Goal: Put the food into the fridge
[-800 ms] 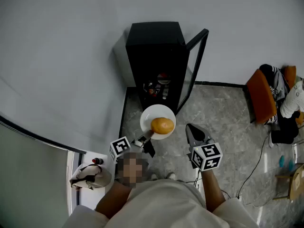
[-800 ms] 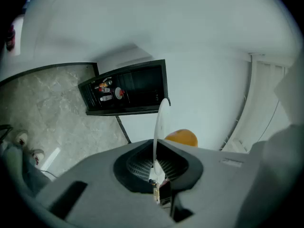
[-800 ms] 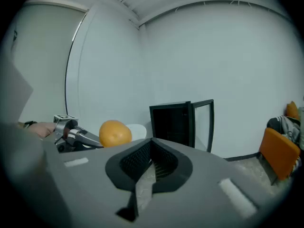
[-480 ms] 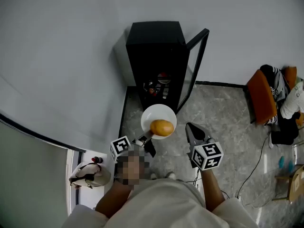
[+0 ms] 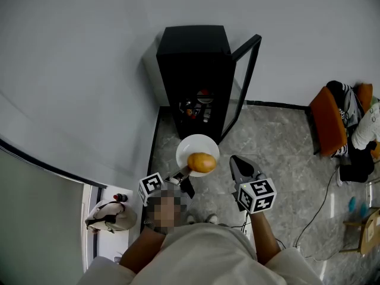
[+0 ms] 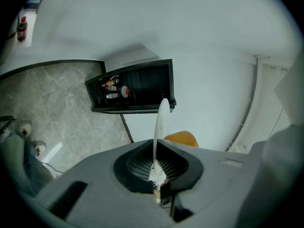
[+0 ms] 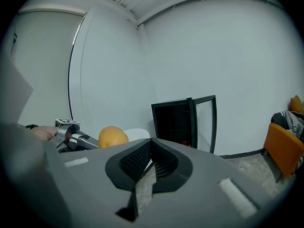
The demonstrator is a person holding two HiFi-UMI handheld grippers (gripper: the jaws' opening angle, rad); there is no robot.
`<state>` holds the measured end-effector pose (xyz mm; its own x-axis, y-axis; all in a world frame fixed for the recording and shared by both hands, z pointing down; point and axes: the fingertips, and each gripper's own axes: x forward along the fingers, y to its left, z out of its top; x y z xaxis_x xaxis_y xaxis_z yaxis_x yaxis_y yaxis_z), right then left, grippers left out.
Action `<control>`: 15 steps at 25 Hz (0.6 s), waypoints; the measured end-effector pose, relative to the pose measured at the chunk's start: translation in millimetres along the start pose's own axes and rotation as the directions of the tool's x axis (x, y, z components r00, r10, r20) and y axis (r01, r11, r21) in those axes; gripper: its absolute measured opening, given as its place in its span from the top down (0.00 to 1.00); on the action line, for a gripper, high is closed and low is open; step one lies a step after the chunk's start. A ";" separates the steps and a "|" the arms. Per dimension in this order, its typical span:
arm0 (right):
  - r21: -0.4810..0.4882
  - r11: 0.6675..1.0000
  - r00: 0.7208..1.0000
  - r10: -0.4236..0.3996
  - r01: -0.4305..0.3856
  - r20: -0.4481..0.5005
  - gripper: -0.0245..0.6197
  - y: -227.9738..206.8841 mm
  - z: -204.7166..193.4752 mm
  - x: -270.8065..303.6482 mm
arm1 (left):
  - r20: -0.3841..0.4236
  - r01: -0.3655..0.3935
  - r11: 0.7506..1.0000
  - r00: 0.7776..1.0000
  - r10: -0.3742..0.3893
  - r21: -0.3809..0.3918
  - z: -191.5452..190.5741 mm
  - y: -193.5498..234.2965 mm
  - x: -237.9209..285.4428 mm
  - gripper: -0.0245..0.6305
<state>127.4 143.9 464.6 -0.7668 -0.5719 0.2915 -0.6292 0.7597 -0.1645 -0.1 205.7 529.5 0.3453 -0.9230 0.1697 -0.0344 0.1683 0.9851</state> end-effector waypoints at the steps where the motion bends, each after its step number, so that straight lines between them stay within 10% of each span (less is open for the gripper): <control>1: 0.000 1.000 1.000 0.003 -0.003 -0.001 0.95 -1.9 -0.5 -1.6 | 0.003 0.000 1.000 1.000 0.000 0.002 -1.5 0.0 0.8 0.96; 15: -0.014 0.999 0.999 0.042 -0.043 -0.020 0.95 -35.2 -9.7 -23.7 | 0.060 -0.012 1.000 0.998 0.013 -0.025 -35.9 15.1 18.1 0.96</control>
<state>169.0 133.7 472.6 -0.7900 -0.5330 0.3028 -0.5941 0.7876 -0.1635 39.3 204.0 546.5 0.2880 -0.9398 0.1841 -0.0150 0.1878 0.9821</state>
